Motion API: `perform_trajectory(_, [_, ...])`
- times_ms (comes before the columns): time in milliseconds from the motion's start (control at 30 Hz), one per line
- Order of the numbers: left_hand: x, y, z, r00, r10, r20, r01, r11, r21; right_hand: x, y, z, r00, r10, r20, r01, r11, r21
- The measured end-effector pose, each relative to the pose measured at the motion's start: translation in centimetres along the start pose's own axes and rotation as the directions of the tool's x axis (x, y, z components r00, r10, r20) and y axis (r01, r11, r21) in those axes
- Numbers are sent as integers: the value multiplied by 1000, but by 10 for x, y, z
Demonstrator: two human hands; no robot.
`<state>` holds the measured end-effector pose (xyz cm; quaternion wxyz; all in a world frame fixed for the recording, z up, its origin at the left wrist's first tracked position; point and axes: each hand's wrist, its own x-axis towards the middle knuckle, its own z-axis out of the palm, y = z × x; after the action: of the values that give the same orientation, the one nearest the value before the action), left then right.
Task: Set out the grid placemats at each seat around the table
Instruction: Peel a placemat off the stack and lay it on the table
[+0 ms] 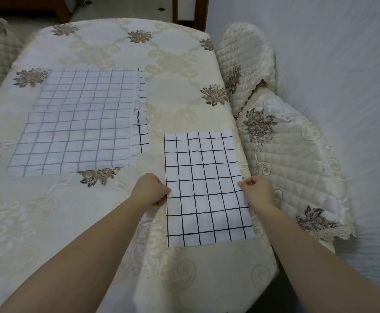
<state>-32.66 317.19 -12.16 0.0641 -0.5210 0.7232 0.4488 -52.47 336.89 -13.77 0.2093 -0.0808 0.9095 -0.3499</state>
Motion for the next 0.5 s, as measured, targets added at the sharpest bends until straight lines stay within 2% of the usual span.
perform_trajectory(167, [-1, -2, 0, 999, 48, -10, -47, 993, 106, -1, -1, -1, 1000, -5, -6, 5, 999, -34])
perform_trajectory(267, [-7, 1, 2, 976, 138, -170, -94, 966, 240, -8, -7, -5, 995, -60, -82, 41, 975, -217])
perform_trajectory(367, [-8, 12, 7, 880, 324, -346, -202, 917, 345, -11, -21, 1, 945, -293, -146, 214, 891, -400])
perform_trajectory(433, [4, 21, 14, 811, 466, -353, -327, 862, 386, -8, -34, 15, 883, -462, -78, 399, 830, -389])
perform_trajectory(500, [20, 28, 23, 771, 563, -299, -421, 802, 424, 0, -48, 37, 814, -580, 33, 548, 749, -373])
